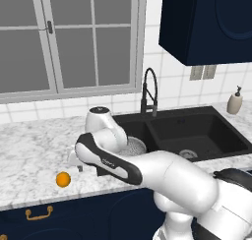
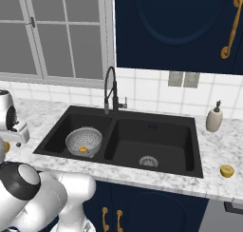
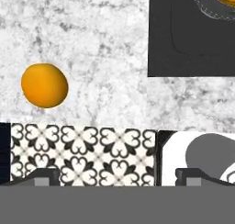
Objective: Put the colander in the sink, put the kiwi, tangerine, orange in the colander, and turn on the sink faucet and pour water over the colander.
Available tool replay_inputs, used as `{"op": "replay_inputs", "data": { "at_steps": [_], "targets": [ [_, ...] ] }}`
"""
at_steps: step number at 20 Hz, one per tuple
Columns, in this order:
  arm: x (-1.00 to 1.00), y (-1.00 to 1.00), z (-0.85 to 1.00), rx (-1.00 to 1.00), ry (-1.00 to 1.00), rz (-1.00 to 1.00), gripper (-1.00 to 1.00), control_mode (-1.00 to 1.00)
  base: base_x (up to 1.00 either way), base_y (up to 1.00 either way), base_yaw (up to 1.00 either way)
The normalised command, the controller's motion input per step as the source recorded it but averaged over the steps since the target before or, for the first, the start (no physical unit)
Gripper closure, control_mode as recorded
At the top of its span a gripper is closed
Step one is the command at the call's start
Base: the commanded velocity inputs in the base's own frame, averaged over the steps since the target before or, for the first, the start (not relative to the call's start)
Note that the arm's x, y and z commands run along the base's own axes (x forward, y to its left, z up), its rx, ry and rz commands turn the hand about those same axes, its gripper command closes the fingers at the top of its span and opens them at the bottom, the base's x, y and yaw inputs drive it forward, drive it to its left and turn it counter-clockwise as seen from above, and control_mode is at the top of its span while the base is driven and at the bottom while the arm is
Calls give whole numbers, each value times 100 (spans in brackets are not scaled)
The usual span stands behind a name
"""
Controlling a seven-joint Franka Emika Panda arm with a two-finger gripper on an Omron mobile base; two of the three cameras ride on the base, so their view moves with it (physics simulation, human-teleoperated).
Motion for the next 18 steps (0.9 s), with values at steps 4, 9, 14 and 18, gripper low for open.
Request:
{"op": "replay_inputs", "data": {
  "at_steps": [4, 9, 14, 18],
  "targets": [
    [54, 64, -1, 0, 4, 0, -100, -100, 0, 0, 0],
    [49, 80, -29, -2, 3, 0, -100, -100, 0, 0, 0],
    [40, 55, -37, -1, 8, 0, -100, -100, 0, 0, 0],
    [0, 3, -19, 0, 5, 0, -100, -100, 0, 0, 0]
  ]
}}
